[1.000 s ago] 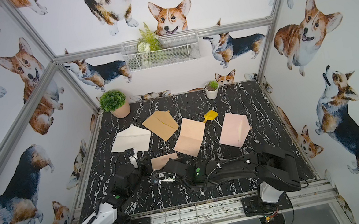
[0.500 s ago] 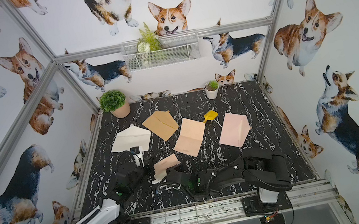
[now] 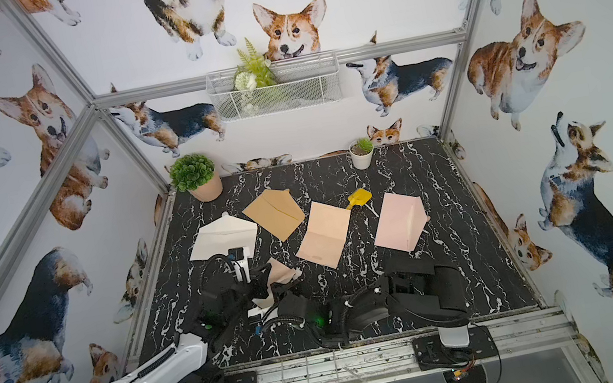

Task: Take the letter paper out of the envelope
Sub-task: Unfold the letter paper at the center of the board.

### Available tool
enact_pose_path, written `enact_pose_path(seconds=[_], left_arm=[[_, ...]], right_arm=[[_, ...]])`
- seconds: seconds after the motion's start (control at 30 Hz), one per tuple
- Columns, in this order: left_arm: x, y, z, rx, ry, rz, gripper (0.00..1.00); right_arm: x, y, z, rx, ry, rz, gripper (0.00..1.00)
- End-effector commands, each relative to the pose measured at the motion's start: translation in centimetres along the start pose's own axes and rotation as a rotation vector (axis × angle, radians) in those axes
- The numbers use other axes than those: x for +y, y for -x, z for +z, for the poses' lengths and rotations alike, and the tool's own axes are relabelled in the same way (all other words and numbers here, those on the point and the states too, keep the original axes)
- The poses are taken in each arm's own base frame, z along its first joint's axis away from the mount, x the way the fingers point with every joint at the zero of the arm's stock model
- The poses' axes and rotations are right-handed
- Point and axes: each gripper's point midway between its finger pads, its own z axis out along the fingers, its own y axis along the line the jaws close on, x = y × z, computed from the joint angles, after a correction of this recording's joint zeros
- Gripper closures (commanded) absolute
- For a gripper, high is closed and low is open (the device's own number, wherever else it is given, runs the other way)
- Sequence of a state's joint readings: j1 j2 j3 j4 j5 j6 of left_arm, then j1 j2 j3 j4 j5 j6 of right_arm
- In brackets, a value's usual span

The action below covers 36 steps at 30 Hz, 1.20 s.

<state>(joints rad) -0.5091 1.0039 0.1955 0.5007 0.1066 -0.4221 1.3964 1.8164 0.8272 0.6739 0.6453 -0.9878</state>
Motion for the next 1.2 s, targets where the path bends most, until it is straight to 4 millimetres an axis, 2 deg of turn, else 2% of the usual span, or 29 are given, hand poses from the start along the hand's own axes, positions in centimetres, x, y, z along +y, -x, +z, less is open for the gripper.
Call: enact_pose_path(seconds=[0.0,0.13,0.4,0.7,0.87,1.17], left_arm=[[-0.7,0.9,0.1,-0.027,-0.035,0.005,1.0],[-1.1,0.6,0.5,-0.01,-0.059,-0.006,1.0],[-1.9,-0.2,1.6,0.044,-0.107,-0.014,1.0],[-2.1,-0.7,2.1,0.073,-0.127,-0.018,1.0],[-2.4,-1.0,2.5,0.09,-0.144,-0.022,1.0],[-3.0,-2.1,3.6,0.158,-0.186,-0.045,1.0]], right_arm=[[-0.6,-0.6,-1.1,0.0,-0.014,0.075,1.0],[-0.2,-1.7,-2.3,0.015,0.005,0.118,1.0],[2.6,-3.5,-3.6,0.052,0.051,0.188,1.0],[4.6,-3.9,-5.3,0.076,0.079,0.246,1.0],[7.6,-3.4,-6.0,0.058,0.248,0.29,1.0],[10.1,-3.0,-6.8,0.086,0.437,0.339,1.0]])
